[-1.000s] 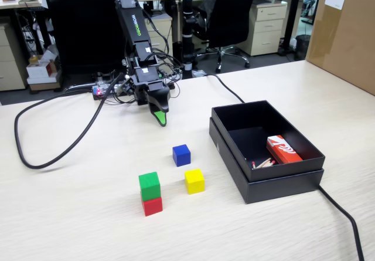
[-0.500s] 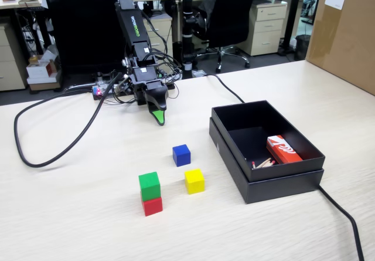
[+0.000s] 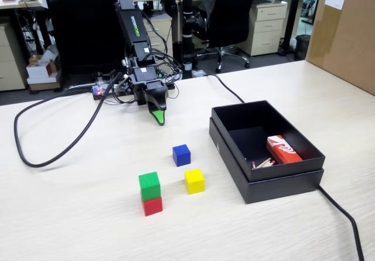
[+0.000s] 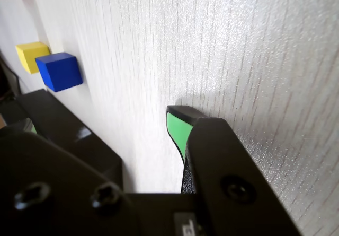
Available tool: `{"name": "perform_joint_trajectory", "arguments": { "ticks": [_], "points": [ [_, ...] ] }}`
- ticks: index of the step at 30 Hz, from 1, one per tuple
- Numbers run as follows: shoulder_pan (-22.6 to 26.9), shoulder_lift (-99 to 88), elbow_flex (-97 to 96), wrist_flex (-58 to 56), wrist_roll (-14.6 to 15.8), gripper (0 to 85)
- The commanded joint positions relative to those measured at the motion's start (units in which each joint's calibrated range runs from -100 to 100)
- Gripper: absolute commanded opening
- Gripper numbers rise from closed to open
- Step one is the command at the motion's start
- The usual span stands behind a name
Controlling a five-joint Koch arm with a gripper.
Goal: Put the green cube on top of the red cube
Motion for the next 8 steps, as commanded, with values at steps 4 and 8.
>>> {"name": "perform_joint_trajectory", "arguments": {
  "ticks": [4,8],
  "points": [
    [-0.05,0.20,-1.77,-0.79,-0.05,48.5],
    [-0.10,0.20,-1.77,-0.79,-0.05,48.5]
  ]
}}
